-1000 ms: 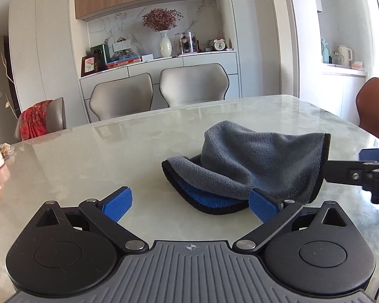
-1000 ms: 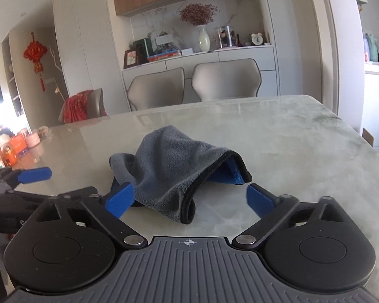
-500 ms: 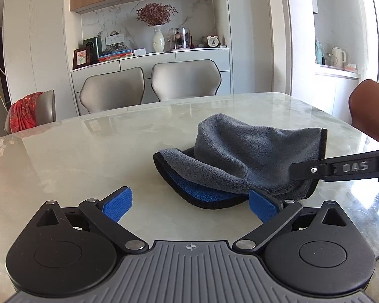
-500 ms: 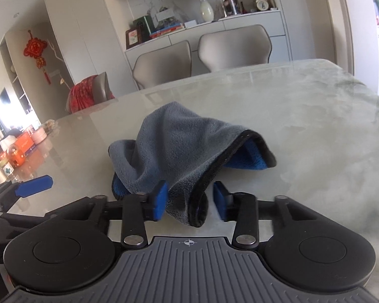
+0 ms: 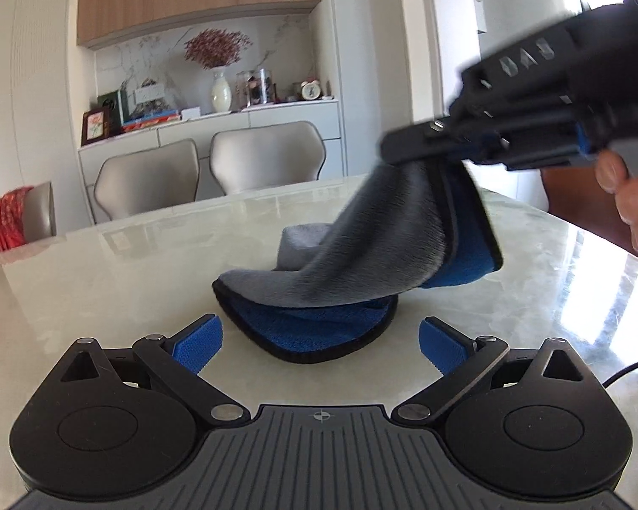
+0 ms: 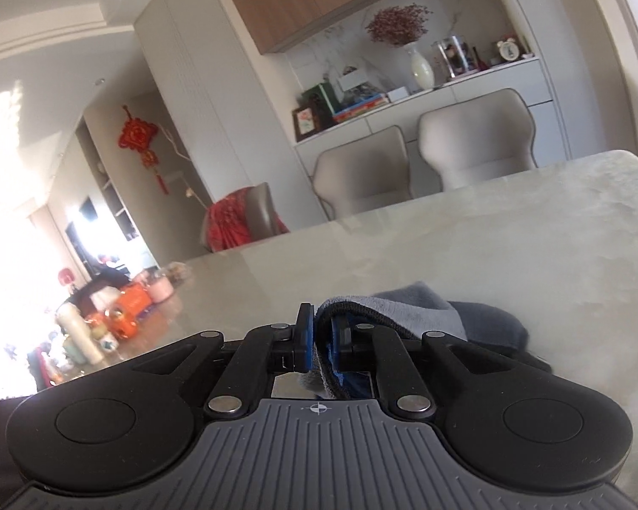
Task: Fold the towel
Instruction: 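Lift the grey towel off the table with both grippers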
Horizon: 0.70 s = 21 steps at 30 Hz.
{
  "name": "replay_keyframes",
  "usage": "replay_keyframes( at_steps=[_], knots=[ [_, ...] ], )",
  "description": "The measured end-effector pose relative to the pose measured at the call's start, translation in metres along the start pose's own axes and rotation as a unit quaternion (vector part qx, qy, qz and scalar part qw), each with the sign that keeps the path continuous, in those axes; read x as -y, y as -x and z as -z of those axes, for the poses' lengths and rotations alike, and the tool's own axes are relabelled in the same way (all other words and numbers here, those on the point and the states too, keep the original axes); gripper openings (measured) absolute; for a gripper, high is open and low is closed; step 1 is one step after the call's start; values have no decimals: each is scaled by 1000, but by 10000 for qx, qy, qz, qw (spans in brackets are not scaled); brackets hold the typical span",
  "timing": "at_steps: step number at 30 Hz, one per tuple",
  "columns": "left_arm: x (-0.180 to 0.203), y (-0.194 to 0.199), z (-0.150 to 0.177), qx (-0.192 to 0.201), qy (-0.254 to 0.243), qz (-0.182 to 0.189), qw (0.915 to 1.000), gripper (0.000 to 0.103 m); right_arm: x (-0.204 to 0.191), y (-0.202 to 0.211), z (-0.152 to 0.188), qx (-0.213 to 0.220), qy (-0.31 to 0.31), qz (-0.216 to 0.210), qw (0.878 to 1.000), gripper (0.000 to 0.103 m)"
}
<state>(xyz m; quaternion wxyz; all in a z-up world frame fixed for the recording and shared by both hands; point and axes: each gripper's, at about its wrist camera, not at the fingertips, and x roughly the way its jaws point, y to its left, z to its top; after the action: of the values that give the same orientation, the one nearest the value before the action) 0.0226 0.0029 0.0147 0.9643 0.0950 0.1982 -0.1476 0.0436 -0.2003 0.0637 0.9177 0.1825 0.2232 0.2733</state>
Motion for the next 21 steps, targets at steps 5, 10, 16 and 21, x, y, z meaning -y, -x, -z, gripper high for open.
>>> replay_keyframes(
  at_steps=[5, 10, 16, 21],
  knots=[
    [9, 6, 0, 451, -252, 79, 9986, 100, -5, -1, -6, -93, -289, -336, 9990, 9],
    [21, 10, -1, 777, -551, 237, 9952, 99, -19, -2, -10, -150, -144, -477, 9986, 9],
    [22, -2, -4, 574, -348, 374, 9970, 86, -31, -3, -8, -244, -50, -635, 9977, 9],
    [12, -11, -7, 470, -85, 415, 9980, 51, -32, 1, -6, -161, 95, -514, 9985, 10]
  ],
)
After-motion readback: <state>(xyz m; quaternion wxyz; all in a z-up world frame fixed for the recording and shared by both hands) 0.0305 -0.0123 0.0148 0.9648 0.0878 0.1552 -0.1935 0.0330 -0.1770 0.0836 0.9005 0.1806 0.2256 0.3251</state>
